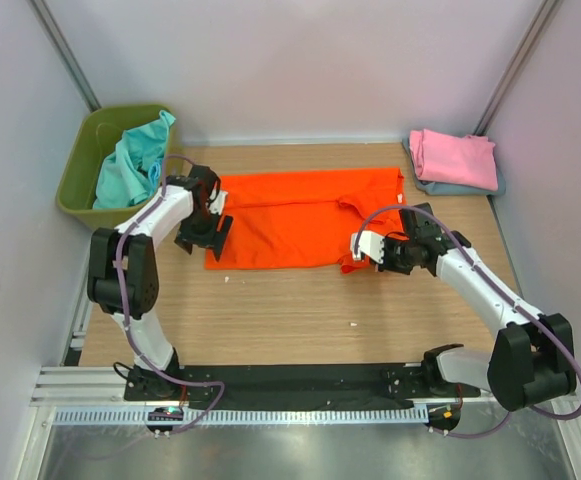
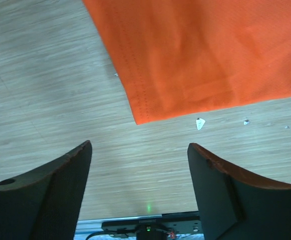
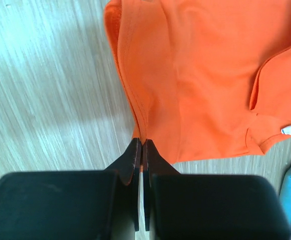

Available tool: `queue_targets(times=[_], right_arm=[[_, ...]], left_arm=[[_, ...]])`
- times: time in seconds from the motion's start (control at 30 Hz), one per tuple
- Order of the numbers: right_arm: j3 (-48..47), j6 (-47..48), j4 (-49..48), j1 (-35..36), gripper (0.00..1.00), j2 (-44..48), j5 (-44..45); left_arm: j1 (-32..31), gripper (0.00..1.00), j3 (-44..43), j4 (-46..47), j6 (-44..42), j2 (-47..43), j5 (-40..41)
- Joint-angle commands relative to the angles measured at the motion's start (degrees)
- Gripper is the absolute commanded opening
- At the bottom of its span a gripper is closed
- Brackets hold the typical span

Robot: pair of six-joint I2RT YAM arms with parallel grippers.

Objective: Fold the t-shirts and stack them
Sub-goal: Fold the tshirt

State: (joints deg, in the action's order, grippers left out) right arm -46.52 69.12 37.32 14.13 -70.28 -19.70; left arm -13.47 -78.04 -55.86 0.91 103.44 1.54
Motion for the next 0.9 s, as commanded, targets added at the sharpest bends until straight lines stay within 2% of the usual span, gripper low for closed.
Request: queue_targets(times=[0.0, 0.03, 0.1, 0.2, 0.5, 0.57, 0.6, 0.73, 0.87], right_arm=[[-1.9, -2.6, 0.0, 0.2, 0.01, 0.6, 0.5], [-2.1, -2.8, -0.4, 0.2, 0.02, 0.4, 0.5], [-2.4, -3.1, -0.8, 0.3, 0.01, -0.2, 0.7], [-3.1, -3.8, -1.1, 0.5, 0.01, -0.9, 0.8], [-3.9, -4.0, -2.1, 0.6, 0.01, -2.4, 1.3], [-4.0, -4.0, -2.1, 0.7, 0.01, -2.8, 1.3], [-4.0, -4.0, -2.3, 0.7, 0.01, -2.9, 1.3], [-4.0, -4.0, -2.4, 0.8, 0.01, -3.5, 1.6], [-3.9, -4.3, -2.6, 0.7, 0.02, -3.6, 1.7]], left_arm=[[2.1, 0.75, -2.3, -1.4, 0.1, 0.4, -3.3], [3.1, 0.69, -2.8, -1.4, 0.1, 1.5, -3.7], [3.7, 0.65, -3.3, -1.5, 0.1, 2.8, -4.4], [4.8, 0.54, -4.3, -2.4, -0.3, 5.8, -6.5], [6.0, 0.46, -3.5, -1.9, -0.5, 9.8, -10.1], [6.4, 0.41, -4.0, -2.2, -0.6, 10.2, -10.6], [6.6, 0.35, -4.2, -2.3, -0.6, 10.8, -11.1], [7.3, 0.25, -4.7, -2.9, -0.6, 11.5, -11.7], [7.5, 0.24, -4.4, -3.3, -0.6, 11.5, -11.6]])
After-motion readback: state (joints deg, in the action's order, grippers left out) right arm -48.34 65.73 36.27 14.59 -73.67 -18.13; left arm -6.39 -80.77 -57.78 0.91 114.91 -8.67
